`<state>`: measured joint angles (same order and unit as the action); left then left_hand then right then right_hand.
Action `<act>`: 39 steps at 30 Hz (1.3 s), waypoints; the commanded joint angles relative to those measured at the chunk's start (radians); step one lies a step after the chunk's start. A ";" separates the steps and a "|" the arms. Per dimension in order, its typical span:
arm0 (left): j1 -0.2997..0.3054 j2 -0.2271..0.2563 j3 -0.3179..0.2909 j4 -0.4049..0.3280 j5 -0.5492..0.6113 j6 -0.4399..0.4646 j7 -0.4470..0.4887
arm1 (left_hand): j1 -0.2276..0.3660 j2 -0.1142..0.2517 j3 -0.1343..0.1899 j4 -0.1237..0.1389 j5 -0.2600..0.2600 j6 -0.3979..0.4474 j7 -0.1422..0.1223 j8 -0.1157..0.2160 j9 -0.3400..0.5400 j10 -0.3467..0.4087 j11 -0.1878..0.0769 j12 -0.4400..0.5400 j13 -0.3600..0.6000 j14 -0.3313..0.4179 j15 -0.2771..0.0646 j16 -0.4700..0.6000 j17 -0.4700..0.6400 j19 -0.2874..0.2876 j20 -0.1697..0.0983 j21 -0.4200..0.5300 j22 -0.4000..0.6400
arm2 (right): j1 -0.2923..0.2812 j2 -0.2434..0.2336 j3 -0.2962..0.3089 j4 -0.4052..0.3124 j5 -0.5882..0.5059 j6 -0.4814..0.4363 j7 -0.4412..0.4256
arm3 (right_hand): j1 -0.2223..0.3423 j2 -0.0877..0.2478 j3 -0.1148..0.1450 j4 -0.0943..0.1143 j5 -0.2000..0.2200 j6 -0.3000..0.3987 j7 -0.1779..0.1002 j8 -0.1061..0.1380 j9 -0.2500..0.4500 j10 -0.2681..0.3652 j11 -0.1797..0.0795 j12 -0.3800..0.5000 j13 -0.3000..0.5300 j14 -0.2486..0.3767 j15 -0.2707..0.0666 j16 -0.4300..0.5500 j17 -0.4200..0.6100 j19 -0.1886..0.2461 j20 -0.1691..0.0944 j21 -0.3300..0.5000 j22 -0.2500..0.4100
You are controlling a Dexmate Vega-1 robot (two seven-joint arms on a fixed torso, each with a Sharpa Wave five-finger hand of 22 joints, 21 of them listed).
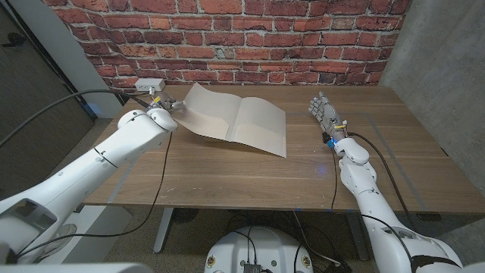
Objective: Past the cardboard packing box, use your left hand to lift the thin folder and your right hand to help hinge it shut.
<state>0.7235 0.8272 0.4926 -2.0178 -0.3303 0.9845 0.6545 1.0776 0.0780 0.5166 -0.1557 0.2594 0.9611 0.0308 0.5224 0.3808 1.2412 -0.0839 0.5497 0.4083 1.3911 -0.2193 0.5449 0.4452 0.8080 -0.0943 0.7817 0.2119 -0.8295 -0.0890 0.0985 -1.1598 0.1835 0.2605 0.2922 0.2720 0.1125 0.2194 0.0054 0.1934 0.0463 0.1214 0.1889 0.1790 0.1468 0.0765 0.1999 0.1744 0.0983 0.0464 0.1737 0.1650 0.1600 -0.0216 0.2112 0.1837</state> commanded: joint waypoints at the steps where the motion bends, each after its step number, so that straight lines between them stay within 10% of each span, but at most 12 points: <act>1: 0.039 -0.050 0.050 -0.053 0.252 -0.004 0.141 | -0.008 -0.003 -0.001 0.008 0.008 0.066 0.068 0.012 0.012 0.015 -0.017 0.010 0.014 -0.010 0.001 0.006 0.010 -0.007 -0.035 0.015 0.006 | -0.021 -0.003 0.004 -0.022 0.013 0.003 -0.001 | -0.008 0.001 0.003 -0.005 0.000 0.004 0.019 -0.001 0.002 0.008 0.000 0.001 0.003 0.003 -0.002 0.001 0.002 0.005 -0.002 0.000 0.003; 24: -0.033 -0.097 0.256 -0.078 0.706 0.138 0.140 | -0.009 -0.016 0.002 0.013 0.019 0.072 0.057 0.025 0.047 0.013 -0.030 0.034 0.063 -0.012 0.000 0.017 0.042 -0.029 -0.044 0.053 0.008 | -0.057 -0.005 0.003 -0.053 0.037 0.014 -0.003 | -0.009 0.002 0.001 -0.008 0.001 0.003 0.019 -0.002 0.002 0.008 0.001 0.001 0.003 0.003 -0.003 0.001 0.002 0.004 -0.003 -0.001 0.003; 39: -0.023 -0.149 0.254 -0.082 0.900 0.086 0.125 | -0.011 -0.025 0.005 0.015 0.026 0.079 0.054 0.031 0.064 0.023 -0.036 0.039 0.068 -0.009 -0.001 0.022 0.058 -0.029 -0.055 0.079 0.008 | -0.069 0.000 -0.001 -0.050 0.052 0.025 0.005 | -0.010 0.003 0.000 -0.009 0.001 0.005 0.019 -0.001 0.002 0.009 0.001 0.001 0.003 0.003 -0.002 0.001 0.002 0.005 -0.002 -0.001 0.003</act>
<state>0.7023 0.7139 0.7341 -2.0970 0.4192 1.0920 0.7897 1.0617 0.0613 0.5172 -0.1457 0.2746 0.9703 0.0216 0.5477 0.4260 1.2357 -0.0894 0.5815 0.4726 1.3837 -0.2159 0.5623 0.4987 0.7798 -0.0839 0.8490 0.2165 -0.8905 -0.0931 0.1004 -1.2117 0.2264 0.2782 0.2906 0.2667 0.1178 0.2139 -0.0001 0.1934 0.0463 0.1214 0.1889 0.1790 0.1468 0.0765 0.1999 0.1744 0.0983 0.0464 0.1737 0.1650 0.1600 -0.0216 0.2112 0.1837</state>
